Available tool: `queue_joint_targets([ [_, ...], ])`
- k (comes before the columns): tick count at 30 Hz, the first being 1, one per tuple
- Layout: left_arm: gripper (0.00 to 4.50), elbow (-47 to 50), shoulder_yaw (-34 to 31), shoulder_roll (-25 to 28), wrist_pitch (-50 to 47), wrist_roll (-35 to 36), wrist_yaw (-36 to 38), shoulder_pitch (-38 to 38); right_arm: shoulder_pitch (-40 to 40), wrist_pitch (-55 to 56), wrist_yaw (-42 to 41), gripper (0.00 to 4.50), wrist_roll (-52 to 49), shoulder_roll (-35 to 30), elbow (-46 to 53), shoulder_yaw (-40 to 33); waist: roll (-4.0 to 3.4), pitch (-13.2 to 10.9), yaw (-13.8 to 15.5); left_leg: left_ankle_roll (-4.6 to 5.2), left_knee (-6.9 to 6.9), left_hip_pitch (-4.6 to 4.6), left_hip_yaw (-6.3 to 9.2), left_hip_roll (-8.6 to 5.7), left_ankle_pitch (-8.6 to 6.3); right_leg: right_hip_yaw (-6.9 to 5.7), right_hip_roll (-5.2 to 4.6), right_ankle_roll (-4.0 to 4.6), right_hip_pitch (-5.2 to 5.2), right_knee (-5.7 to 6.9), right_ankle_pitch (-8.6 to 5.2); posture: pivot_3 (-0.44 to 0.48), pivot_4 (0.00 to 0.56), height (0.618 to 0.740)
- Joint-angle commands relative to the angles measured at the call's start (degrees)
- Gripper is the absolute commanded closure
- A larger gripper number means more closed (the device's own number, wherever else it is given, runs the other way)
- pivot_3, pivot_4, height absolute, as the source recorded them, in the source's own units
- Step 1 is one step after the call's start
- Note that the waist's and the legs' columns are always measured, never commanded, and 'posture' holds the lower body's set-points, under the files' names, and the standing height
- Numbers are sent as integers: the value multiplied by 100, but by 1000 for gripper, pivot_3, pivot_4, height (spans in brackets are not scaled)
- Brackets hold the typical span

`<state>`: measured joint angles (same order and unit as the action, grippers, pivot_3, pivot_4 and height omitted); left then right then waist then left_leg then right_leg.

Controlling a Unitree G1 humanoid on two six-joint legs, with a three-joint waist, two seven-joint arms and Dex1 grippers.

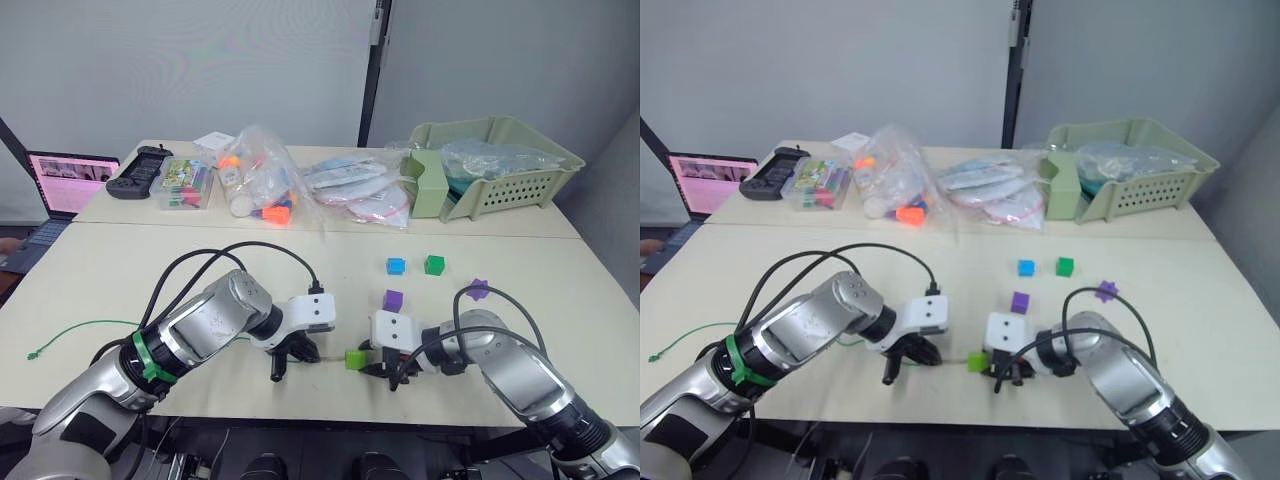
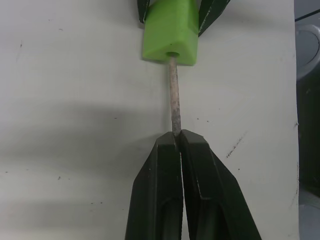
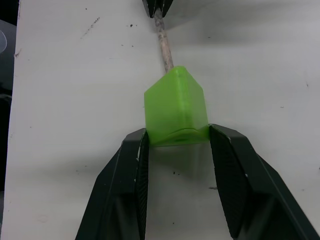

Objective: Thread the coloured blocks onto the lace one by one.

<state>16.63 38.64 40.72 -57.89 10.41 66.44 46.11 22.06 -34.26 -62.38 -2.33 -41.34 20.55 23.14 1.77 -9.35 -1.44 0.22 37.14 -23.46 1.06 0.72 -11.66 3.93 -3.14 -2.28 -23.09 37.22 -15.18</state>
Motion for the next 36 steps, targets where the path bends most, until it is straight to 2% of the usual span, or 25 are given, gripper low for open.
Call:
queue_joint_targets([
  [1,4500,65,-43,15,6,2,33,124,-82,-82,-42,3192,9,-51,87,180,0,0,8,0,0,0,0,0,0,0,0,0,0,0,0,0,150,740],
  [12,4500,-194,158,-391,82,-95,-79,235,1,-407,103,3192,2,156,361,381,0,0,22,0,6,-1,0,1,0,0,2,0,0,1,0,0,150,740],
  [21,4500,-627,-12,-1133,241,-34,-329,119,19,-688,289,3192,-47,294,522,422,-1,2,54,0,13,2,3,-1,0,-1,1,0,6,4,0,0,150,740],
  [26,4500,-762,-113,-902,985,-171,-179,-129,-50,-752,361,3192,-47,259,528,392,0,2,66,0,22,29,5,-1,0,-6,-1,0,43,-2,0,0,150,740],
  [28,3830,-781,-460,-738,1296,57,28,-289,-107,-801,415,3192,-45,226,514,352,-1,2,60,0,22,34,7,0,0,-7,-1,0,48,-4,0,0,150,740],
  [33,2269,-894,-921,-482,2161,-32,58,-684,-204,-921,523,3192,-80,198,585,314,-1,2,35,0,19,25,13,3,0,-11,1,1,36,-2,1,0,150,740],
  [36,2269,-961,-1047,-161,2705,-137,198,-1062,-243,-977,570,3192,-93,156,645,298,-2,2,22,0,15,27,13,3,-1,-10,1,1,36,-2,1,0,150,740],
])
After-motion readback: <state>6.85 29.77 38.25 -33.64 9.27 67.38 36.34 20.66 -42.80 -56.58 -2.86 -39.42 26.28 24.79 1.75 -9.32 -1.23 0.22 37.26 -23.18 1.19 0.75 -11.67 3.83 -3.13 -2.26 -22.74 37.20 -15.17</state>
